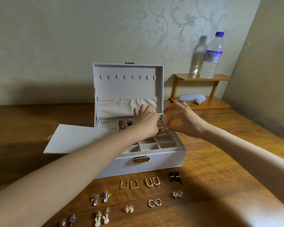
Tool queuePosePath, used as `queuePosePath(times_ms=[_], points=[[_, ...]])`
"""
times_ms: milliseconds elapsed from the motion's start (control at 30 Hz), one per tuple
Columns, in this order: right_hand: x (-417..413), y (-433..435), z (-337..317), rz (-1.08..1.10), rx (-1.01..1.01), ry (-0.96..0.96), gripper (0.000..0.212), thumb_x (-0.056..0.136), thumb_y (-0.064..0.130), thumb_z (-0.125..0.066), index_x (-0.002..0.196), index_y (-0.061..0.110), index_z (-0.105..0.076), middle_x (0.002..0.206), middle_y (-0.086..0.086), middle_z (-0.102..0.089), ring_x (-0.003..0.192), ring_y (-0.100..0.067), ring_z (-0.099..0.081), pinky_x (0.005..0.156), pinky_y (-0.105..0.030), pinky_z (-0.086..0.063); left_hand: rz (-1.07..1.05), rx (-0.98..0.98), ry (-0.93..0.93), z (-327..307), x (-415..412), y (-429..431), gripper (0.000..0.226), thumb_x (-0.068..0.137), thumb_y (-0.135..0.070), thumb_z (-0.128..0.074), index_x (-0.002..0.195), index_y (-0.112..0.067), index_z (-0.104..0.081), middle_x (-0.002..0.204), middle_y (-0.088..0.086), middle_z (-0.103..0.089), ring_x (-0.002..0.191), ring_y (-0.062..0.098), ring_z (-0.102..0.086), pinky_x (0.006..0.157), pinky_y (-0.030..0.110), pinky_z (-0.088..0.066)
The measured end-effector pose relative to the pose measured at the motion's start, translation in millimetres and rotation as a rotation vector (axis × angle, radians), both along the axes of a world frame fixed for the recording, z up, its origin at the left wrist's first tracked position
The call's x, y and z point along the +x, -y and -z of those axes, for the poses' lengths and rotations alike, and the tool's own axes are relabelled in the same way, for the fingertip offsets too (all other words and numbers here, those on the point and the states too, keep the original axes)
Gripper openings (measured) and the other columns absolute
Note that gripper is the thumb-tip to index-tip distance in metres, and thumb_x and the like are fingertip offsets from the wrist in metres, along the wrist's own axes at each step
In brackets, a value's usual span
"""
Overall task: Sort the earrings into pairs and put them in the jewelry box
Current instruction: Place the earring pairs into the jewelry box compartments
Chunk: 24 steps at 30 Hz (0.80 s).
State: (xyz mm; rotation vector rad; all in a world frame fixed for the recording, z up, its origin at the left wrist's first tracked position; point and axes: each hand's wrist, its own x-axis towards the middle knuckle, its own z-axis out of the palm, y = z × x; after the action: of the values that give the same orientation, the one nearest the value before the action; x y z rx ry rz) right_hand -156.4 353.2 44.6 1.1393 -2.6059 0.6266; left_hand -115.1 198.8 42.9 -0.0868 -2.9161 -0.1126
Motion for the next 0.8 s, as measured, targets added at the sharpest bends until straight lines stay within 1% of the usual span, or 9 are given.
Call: queuePosePath(times_ms=[133, 267, 300, 367, 433, 533, 633, 700, 800], points=[[-3, 3, 1, 0.001, 0.029, 0.027, 0.006, 0.073, 0.018, -0.077, 0.073, 0.021, -0.072, 0.119, 0.002, -0.053, 0.11, -0.018, -0.037, 0.086, -0.025, -0.025, -0.019, -0.053, 0.033, -5, 2, -8, 0.018, 0.083, -0.004, -0.048, 0.097, -0.014, -0.052, 0.117, 0.011, -0.043, 0.113, 0.028, -0.033, 0.093, 0.04, -0.025], [-6, 6, 1, 0.01, 0.098, 0.015, 0.004, 0.074, 0.02, -0.076, 0.073, 0.02, -0.072, 0.121, 0.001, -0.053, 0.109, -0.017, -0.034, 0.086, -0.025, -0.026, -0.007, -0.034, 0.003, -5, 2, -3, 0.029, 0.084, -0.006, -0.05, 0.111, -0.012, -0.058, 0.119, 0.01, -0.045, 0.114, 0.028, -0.034, 0.094, 0.04, -0.026], [-6, 8, 0, 0.016, 0.127, 0.009, 0.004, 0.074, 0.021, -0.076, 0.073, 0.02, -0.072, 0.121, 0.002, -0.053, 0.11, -0.017, -0.034, 0.087, -0.025, -0.027, -0.002, -0.007, -0.021, -6, 2, 1, 0.027, 0.085, -0.009, -0.053, 0.11, -0.013, -0.061, 0.119, 0.01, -0.045, 0.114, 0.028, -0.034, 0.095, 0.039, -0.026], [-6, 12, -1, 0.038, 0.189, -0.007, 0.005, 0.075, 0.024, -0.075, 0.074, 0.02, -0.072, 0.122, 0.003, -0.052, 0.113, -0.018, -0.034, 0.091, -0.028, -0.03, 0.016, 0.06, -0.083, -11, 5, 10, 0.017, 0.086, -0.018, -0.06, 0.102, -0.017, -0.065, 0.118, 0.007, -0.046, 0.115, 0.027, -0.035, 0.095, 0.038, -0.026], [-5, 15, -2, 0.065, 0.229, -0.036, 0.004, 0.076, 0.024, -0.073, 0.075, 0.02, -0.072, 0.124, 0.004, -0.051, 0.117, -0.02, -0.034, 0.096, -0.031, -0.032, 0.043, 0.11, -0.148, -16, 11, 18, 0.014, 0.085, -0.029, -0.063, 0.095, -0.019, -0.065, 0.115, 0.003, -0.047, 0.114, 0.024, -0.036, 0.092, 0.037, -0.026], [1, 18, -2, 0.1, 0.29, -0.106, 0.007, 0.08, 0.025, -0.069, 0.082, 0.02, -0.074, 0.129, 0.003, -0.048, 0.122, -0.021, -0.033, 0.101, -0.035, -0.032, 0.12, 0.129, -0.255, -17, 19, 30, 0.016, 0.086, -0.032, -0.061, 0.094, -0.019, -0.061, 0.113, 0.0, -0.047, 0.112, 0.02, -0.039, 0.091, 0.037, -0.027], [8, 17, -3, 0.117, 0.317, -0.148, 0.01, 0.083, 0.026, -0.064, 0.086, 0.021, -0.073, 0.129, 0.001, -0.048, 0.124, -0.021, -0.033, 0.102, -0.037, -0.032, 0.257, 0.152, -0.288, -14, 26, 43, 0.015, 0.085, -0.028, -0.063, 0.094, -0.017, -0.06, 0.109, -0.001, -0.051, 0.109, 0.019, -0.045, 0.093, 0.039, -0.034], [13, 16, -5, 0.11, 0.29, -0.151, 0.011, 0.083, 0.028, -0.064, 0.088, 0.022, -0.072, 0.127, 0.0, -0.049, 0.121, -0.021, -0.036, 0.1, -0.036, -0.034, 0.328, 0.136, -0.282, -12, 33, 52, 0.013, 0.085, -0.025, -0.063, 0.095, -0.017, -0.061, 0.107, -0.001, -0.053, 0.107, 0.017, -0.047, 0.093, 0.041, -0.037], [26, 15, -10, 0.047, 0.222, -0.161, 0.016, 0.082, 0.032, -0.067, 0.095, 0.023, -0.07, 0.123, 0.001, -0.052, 0.117, -0.019, -0.042, 0.097, -0.034, -0.038, 0.394, 0.124, -0.29, -9, 49, 69, 0.013, 0.086, -0.028, -0.06, 0.096, -0.019, -0.061, 0.106, -0.003, -0.053, 0.106, 0.014, -0.048, 0.093, 0.037, -0.037]])
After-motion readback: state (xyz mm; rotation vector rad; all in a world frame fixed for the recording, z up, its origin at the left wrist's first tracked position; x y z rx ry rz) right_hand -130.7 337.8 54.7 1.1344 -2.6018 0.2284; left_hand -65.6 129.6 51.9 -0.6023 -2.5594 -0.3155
